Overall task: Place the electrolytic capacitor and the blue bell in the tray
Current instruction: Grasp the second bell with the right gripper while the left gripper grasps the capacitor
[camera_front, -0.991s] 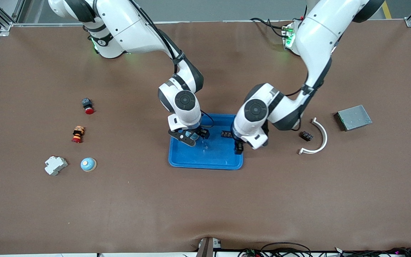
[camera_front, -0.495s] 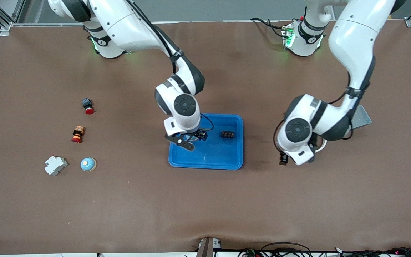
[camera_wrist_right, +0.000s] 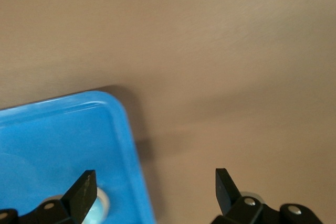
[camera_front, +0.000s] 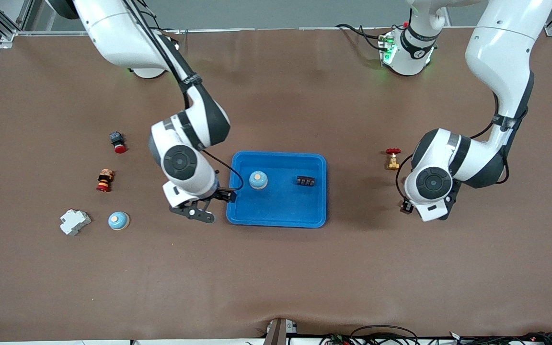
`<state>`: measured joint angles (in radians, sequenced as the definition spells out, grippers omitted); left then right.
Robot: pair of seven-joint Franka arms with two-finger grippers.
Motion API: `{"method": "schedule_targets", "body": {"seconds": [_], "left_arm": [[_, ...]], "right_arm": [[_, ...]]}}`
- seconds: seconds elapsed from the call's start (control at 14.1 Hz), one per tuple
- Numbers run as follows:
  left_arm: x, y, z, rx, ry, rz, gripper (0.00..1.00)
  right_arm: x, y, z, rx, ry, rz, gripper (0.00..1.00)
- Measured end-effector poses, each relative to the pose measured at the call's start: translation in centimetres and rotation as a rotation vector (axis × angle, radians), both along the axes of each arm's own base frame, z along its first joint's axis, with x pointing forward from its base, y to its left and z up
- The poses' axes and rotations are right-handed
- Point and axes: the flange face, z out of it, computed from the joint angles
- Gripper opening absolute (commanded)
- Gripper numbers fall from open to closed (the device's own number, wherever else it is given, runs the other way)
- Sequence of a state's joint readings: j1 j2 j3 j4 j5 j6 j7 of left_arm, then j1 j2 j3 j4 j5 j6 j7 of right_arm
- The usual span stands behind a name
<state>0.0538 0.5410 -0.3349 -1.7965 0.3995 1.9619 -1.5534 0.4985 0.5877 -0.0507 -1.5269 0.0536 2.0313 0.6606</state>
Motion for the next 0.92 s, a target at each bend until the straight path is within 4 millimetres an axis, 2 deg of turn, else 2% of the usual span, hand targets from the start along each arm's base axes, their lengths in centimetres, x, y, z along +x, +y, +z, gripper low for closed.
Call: {"method": "schedule_targets", "body": {"seconds": [0.14,0.21,0.42,0.57,0.78,0.92], "left_arm": [[-1.5,1.3,-0.5,0.001,0.040,-0.035,1.00],[-2.3,1.6,-0.9,0.000,0.052,-0.047,0.93],[-3.9,1.2,-2.7,-0.032,0.027,-0.072,0.90],[-4.6,2.2,-3.8,-0.058,0.001,-0.066,0.85],[-5.1,3.6,-4.6,-0.067,-0.009,-0.064,0.77],[-5.0,4.2,-4.8,-0.081,-0.030,-0.055,0.66]], "right_arm": [[0.2,-4.2,0.6,0.004,0.015,0.063,1.00],[0.2,-6.5,0.8,0.004,0.023,0.091,1.00],[0.4,-13.2,0.7,-0.001,0.023,0.167,1.00],[0.3,-17.1,-0.1,0.007,0.000,0.207,1.00],[0.2,-23.0,-2.4,0.017,-0.050,0.273,1.00],[0.2,-26.7,-3.2,0.018,-0.075,0.303,1.00]]}}
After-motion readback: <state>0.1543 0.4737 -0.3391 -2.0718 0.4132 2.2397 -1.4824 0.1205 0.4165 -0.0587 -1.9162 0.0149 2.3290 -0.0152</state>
